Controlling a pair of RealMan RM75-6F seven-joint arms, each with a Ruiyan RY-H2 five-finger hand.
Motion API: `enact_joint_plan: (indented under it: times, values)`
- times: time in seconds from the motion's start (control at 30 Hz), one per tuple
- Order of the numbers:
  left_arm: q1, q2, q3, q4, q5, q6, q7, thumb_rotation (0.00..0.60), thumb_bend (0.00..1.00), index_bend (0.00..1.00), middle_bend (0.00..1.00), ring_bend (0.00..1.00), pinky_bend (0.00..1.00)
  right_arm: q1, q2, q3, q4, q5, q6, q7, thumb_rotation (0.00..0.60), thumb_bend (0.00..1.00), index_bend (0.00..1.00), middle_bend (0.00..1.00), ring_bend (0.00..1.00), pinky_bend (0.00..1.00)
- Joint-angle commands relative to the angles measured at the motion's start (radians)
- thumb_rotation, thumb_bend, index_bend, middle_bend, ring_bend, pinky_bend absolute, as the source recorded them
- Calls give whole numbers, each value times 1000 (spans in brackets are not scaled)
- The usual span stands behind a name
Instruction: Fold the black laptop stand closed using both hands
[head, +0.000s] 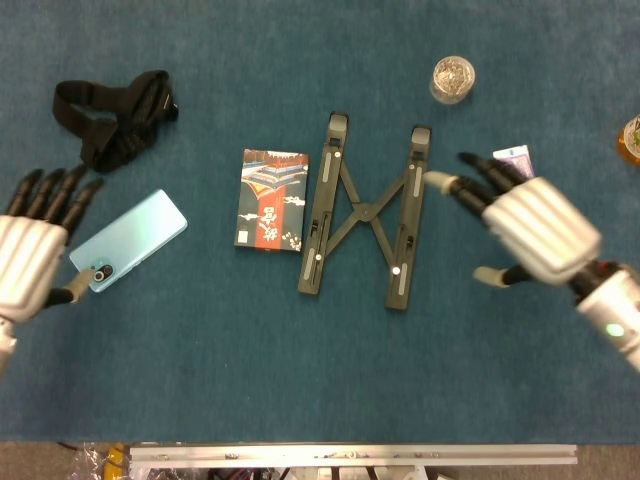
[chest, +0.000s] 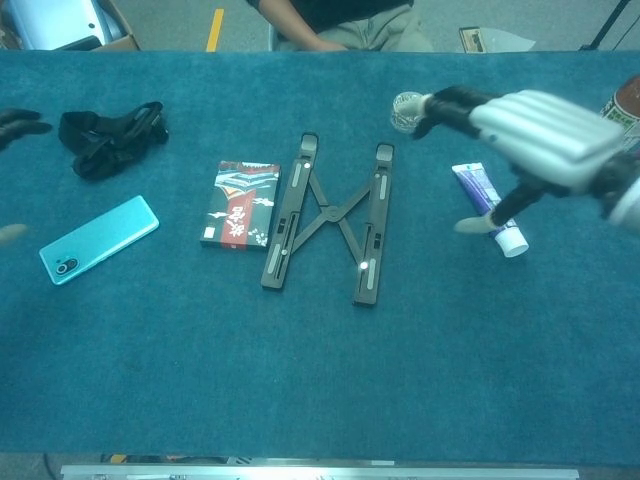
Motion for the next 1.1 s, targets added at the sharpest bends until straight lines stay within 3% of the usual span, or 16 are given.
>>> enact_joint_plan:
  times: [0.03,0.33,1.1]
  values:
    - [-55,-35,-10,34,14,-62,-29,600,257,36,0,0,13,-38,32,-19,9,-30,41,36,600,59,70,224,46,164]
    - [-175,-127,-27,109,17,-191,-76,600,256,33,0,0,12,-81,52,-27,41,-42,70,88,600,58,66,211,47,164]
    - [-369,-404,-66,249,-172,-414,-46,600,257,0,0,0,12,-110,31,-8,104,-29,55,136,600,57,58,188,48,167]
